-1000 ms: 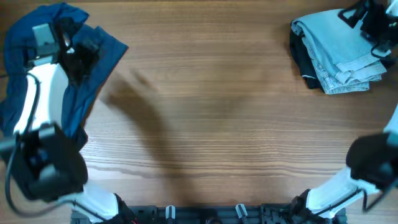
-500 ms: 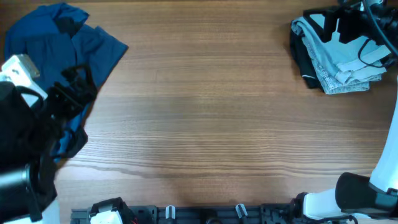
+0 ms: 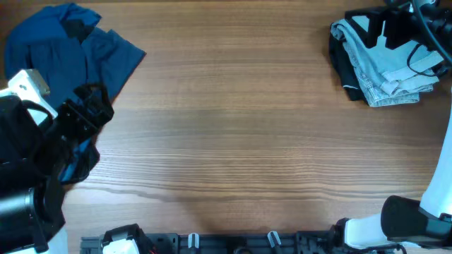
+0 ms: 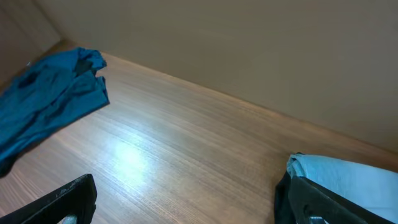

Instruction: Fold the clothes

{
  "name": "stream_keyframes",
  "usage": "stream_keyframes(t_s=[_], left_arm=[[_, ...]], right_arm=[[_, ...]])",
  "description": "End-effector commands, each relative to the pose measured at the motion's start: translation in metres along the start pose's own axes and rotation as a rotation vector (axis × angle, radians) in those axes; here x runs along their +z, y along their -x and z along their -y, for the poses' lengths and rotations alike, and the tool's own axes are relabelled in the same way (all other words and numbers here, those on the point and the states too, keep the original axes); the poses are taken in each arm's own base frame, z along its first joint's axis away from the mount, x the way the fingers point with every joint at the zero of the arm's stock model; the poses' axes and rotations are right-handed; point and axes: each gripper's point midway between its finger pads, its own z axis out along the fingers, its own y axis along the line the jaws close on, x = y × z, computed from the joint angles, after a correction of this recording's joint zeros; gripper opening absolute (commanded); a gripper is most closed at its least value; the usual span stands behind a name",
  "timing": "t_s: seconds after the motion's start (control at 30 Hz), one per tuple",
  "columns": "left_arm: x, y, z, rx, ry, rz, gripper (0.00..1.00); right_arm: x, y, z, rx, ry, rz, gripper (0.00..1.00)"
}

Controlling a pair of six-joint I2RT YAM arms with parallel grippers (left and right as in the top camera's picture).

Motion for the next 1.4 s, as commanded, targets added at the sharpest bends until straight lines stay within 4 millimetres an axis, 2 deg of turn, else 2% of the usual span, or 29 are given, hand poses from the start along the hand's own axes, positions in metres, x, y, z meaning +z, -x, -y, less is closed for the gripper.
stream_keyframes(t_s=[0.0,0.1,0.17,0.23,0.37,0.47,0.7,0.9,1.03,1.1,1.37], left_arm=[[0.004,0.007,0.007,0.03,-0.027,0.031,1.0],[0.01,0.022,0.023,0.128,-0.141,0.214,1.0],[0.012,0.014,0.023,0.177,-0.241,0.387,1.0],[0.011,-0.005,0.013,0.2,-0.307,0.519,1.0],[0.028,-0.057,-0.019,0.211,-0.341,0.58,1.0],[0.044,-0.083,-0.035,0.219,-0.363,0.614,1.0],[0.065,-0.116,-0.044,0.226,-0.405,0.614,1.0],[0.066,-0.113,-0.051,0.211,-0.382,0.665,1.0],[0.087,-0.126,-0.076,0.178,-0.256,0.582,1.0],[0.102,-0.144,-0.089,0.174,-0.203,0.484,1.0],[0.101,-0.144,-0.089,0.192,-0.202,0.488,1.0]], right_arm=[[-0.001,0.005,-0.002,-0.034,-0.002,0.01,1.0],[-0.001,0.005,-0.002,-0.034,-0.002,0.01,0.99],[-0.001,0.005,-0.002,-0.034,-0.002,0.01,1.0],[-0.001,0.005,-0.002,-0.034,-0.002,0.01,1.0],[-0.001,0.005,-0.002,-0.034,-0.002,0.01,1.0],[-0.001,0.005,-0.002,-0.034,-0.002,0.01,1.0],[-0.001,0.005,-0.002,-0.034,-0.002,0.01,1.0],[-0.001,0.005,-0.002,-0.034,-0.002,0.01,1.0],[-0.001,0.005,-0.002,-0.034,-0.002,0.01,0.99],[-0.001,0.005,-0.002,-0.034,-0.002,0.01,1.0],[-0.001,0.005,-0.002,-0.034,-0.002,0.01,0.99]])
